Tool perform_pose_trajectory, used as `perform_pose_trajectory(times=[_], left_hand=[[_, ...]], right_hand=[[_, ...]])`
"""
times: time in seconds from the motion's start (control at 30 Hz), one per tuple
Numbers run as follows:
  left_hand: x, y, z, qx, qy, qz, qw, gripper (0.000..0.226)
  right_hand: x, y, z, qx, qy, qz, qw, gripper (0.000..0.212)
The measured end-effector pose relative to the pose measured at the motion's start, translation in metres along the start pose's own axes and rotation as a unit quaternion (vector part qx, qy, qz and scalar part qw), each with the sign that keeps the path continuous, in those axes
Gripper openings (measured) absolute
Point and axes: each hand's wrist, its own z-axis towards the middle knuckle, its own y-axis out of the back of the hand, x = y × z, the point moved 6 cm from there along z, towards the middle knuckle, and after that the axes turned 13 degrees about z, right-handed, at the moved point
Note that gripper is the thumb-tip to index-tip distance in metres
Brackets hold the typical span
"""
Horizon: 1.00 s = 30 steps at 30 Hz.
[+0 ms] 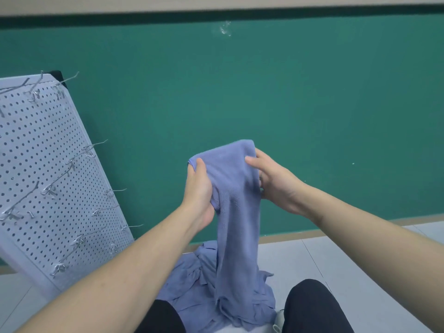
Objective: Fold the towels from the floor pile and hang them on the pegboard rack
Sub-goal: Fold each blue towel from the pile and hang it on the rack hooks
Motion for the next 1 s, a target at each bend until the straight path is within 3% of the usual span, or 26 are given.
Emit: perform_pose_trajectory(times=[0.1, 0.2, 0.33, 0.4, 0.5, 0.6, 0.67, 0.77, 0.87, 1.0], left_hand=[[-0.008, 0.004, 0.001, -0.007, 0.006, -0.011, 1.000, 0.024], [-0.012, 0.012, 0.002, -0.024, 0.027, -0.036, 0.999, 0.027], [-0.008, 0.025, 0.007, -0.031, 0.056, -0.005, 0.998, 0.045], [0.001, 0.026, 0.002, 0.011, 0.115, 0.015, 0.993, 0.048], [0.022, 0.021, -0.009, 0.130, 0.173, 0.023, 0.976, 0.062], [0.040, 0.016, -0.025, 0.217, 0.162, -0.013, 0.963, 0.055], [0.049, 0.014, -0.030, 0.235, 0.130, 0.011, 0.963, 0.044], [0.047, 0.010, -0.032, 0.196, 0.091, 0.052, 0.975, 0.034], [0.031, 0.001, -0.029, 0.167, 0.061, 0.030, 0.984, 0.027], [0.020, -0.006, -0.018, 0.128, 0.097, 0.004, 0.987, 0.031]], right_hand=[[-0.005, 0.002, -0.003, 0.011, -0.004, -0.031, 0.999, 0.039], [-0.016, 0.010, -0.003, -0.014, -0.057, -0.071, 0.996, 0.008], [-0.018, 0.011, 0.000, -0.057, -0.067, -0.073, 0.993, 0.028], [-0.015, 0.007, 0.002, -0.067, -0.061, -0.060, 0.994, 0.039], [-0.013, 0.004, 0.005, -0.091, -0.067, -0.043, 0.993, 0.031], [-0.011, 0.005, 0.007, -0.126, -0.071, -0.032, 0.989, 0.023], [-0.009, 0.012, 0.008, -0.153, -0.067, -0.037, 0.985, 0.020], [-0.004, 0.020, 0.008, -0.171, -0.045, -0.059, 0.982, 0.021], [-0.004, 0.025, 0.004, -0.181, -0.050, -0.045, 0.981, 0.036], [-0.017, 0.019, -0.006, -0.102, -0.129, -0.041, 0.986, 0.056]])
